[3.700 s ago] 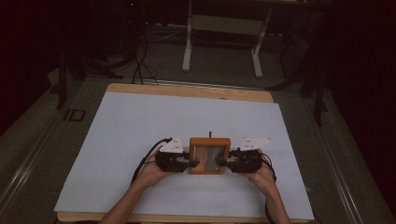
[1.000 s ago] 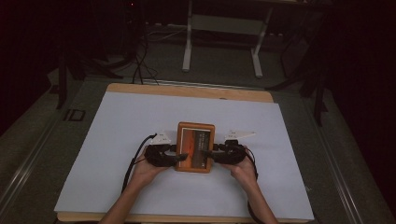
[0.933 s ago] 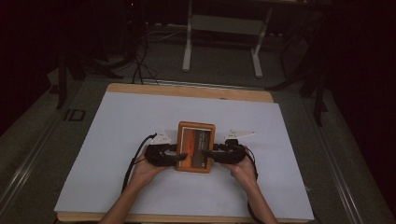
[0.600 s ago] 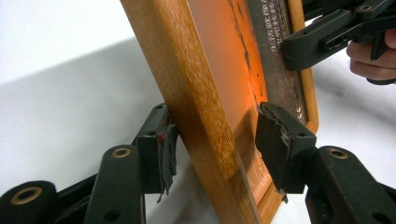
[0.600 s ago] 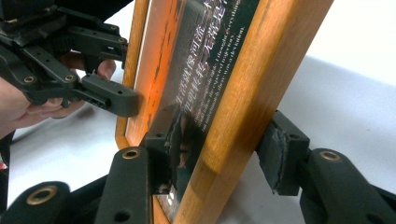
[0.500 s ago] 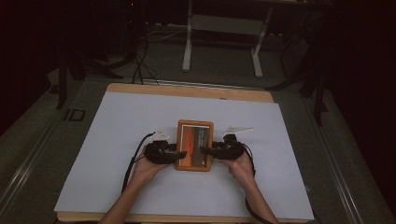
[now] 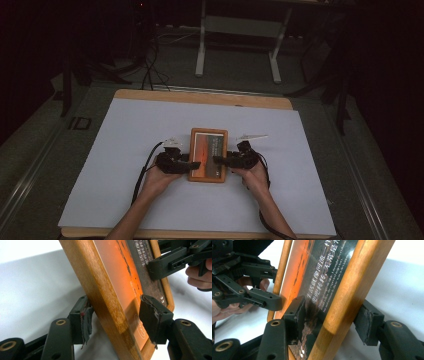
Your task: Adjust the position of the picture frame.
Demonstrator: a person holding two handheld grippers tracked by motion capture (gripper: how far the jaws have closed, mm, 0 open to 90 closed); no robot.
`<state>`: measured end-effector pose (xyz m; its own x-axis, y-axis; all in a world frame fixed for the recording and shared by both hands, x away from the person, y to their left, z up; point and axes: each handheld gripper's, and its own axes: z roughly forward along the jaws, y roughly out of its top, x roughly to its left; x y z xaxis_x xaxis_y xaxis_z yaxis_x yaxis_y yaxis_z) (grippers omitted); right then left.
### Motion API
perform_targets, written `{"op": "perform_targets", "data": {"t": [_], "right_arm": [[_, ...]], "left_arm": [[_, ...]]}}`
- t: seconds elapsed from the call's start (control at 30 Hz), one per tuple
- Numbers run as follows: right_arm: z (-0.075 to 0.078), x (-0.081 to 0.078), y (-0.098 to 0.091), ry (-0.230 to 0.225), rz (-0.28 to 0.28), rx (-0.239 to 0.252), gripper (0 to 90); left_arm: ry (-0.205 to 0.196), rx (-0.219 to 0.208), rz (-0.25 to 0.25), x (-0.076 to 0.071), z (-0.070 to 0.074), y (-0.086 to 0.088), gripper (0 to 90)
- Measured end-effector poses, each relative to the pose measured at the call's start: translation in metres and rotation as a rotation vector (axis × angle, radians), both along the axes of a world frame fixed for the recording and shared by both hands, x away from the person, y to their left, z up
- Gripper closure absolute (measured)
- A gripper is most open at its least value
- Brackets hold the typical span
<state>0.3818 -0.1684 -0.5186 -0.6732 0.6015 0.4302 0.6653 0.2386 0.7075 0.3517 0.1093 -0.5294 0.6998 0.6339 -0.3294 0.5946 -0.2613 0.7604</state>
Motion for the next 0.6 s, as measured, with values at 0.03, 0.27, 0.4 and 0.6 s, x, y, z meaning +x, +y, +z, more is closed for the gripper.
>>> {"op": "perform_targets", "data": {"t": [0.03, 0.27, 0.4, 0.6], "right_arm": [[-0.001, 0.000, 0.000, 0.006, -0.005, -0.001, 44.9], [-0.005, 0.004, 0.002, 0.049, -0.025, 0.000, 42.3], [-0.010, 0.008, 0.003, 0.093, -0.042, 0.003, 40.1], [-0.012, 0.011, 0.003, 0.102, -0.067, -0.041, 40.9]], "left_arm": [[0.003, 0.004, 0.000, 0.001, 0.000, 0.000, 44.5], [0.045, -0.002, 0.013, 0.004, -0.003, 0.000, 43.8], [0.070, 0.007, 0.032, 0.006, -0.005, 0.000, 43.2], [0.119, -0.001, 0.054, 0.007, -0.008, 0.003, 42.0]]}}
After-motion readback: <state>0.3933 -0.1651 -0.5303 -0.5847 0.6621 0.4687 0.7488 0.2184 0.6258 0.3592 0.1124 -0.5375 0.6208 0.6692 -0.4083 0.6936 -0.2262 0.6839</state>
